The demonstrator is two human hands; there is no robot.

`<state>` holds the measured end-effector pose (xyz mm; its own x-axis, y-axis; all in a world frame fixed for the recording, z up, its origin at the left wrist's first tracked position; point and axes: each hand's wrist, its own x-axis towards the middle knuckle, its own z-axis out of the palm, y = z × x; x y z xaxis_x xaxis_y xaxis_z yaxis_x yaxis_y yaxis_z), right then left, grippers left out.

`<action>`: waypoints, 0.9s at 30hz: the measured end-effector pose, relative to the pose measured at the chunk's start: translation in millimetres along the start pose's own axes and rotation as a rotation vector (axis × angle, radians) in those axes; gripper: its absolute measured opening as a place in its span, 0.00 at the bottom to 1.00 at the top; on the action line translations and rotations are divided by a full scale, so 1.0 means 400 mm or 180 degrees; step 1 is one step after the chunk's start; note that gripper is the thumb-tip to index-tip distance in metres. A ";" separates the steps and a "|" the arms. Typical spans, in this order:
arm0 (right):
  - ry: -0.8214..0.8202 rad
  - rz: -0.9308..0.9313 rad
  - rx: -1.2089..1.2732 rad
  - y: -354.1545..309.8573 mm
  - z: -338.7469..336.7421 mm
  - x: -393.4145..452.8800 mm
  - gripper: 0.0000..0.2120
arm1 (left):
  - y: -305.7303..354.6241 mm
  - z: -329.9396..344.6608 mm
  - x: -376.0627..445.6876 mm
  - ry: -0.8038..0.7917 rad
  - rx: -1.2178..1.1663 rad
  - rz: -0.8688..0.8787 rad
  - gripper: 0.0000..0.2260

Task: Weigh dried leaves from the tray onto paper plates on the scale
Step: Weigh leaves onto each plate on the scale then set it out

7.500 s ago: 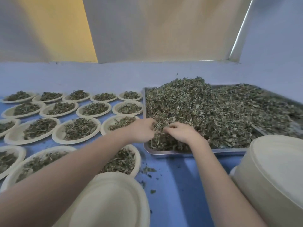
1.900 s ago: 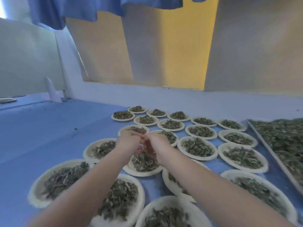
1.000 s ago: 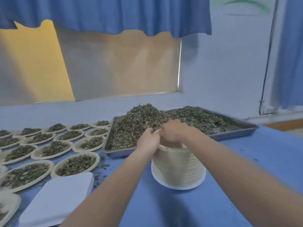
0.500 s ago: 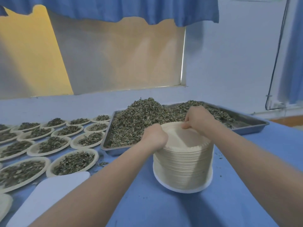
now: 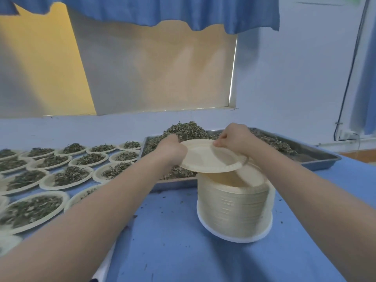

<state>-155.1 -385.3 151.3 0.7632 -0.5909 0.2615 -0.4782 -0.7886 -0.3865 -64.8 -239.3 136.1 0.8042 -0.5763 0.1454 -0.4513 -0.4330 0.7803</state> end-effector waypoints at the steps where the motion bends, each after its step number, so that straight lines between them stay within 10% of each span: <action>1: -0.0032 -0.0075 -0.0013 -0.030 0.015 0.004 0.17 | -0.020 -0.027 -0.001 0.0083 -0.0066 -0.0059 0.17; 7: -0.0362 -0.0468 0.0138 -0.269 0.160 0.001 0.17 | -0.220 -0.227 -0.044 0.1066 -0.0051 -0.0531 0.04; 14: -0.0694 -0.0825 -0.0127 -0.445 0.417 -0.087 0.16 | -0.479 -0.362 -0.164 0.1050 -0.0008 -0.1209 0.03; 22: -0.0660 -0.0623 -0.0204 -0.475 0.522 -0.106 0.16 | -0.605 -0.335 -0.190 0.1340 -0.0138 -0.1344 0.07; 27: -0.0675 -0.0387 0.1044 -0.444 0.545 -0.103 0.21 | -0.635 -0.322 -0.201 0.1258 -0.0599 -0.1422 0.22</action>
<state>-7.0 -183.8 16.6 0.8947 -0.4215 0.1479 -0.2411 -0.7343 -0.6346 35.2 6.4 4.6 0.9981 -0.0522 -0.0337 0.0085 -0.4228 0.9062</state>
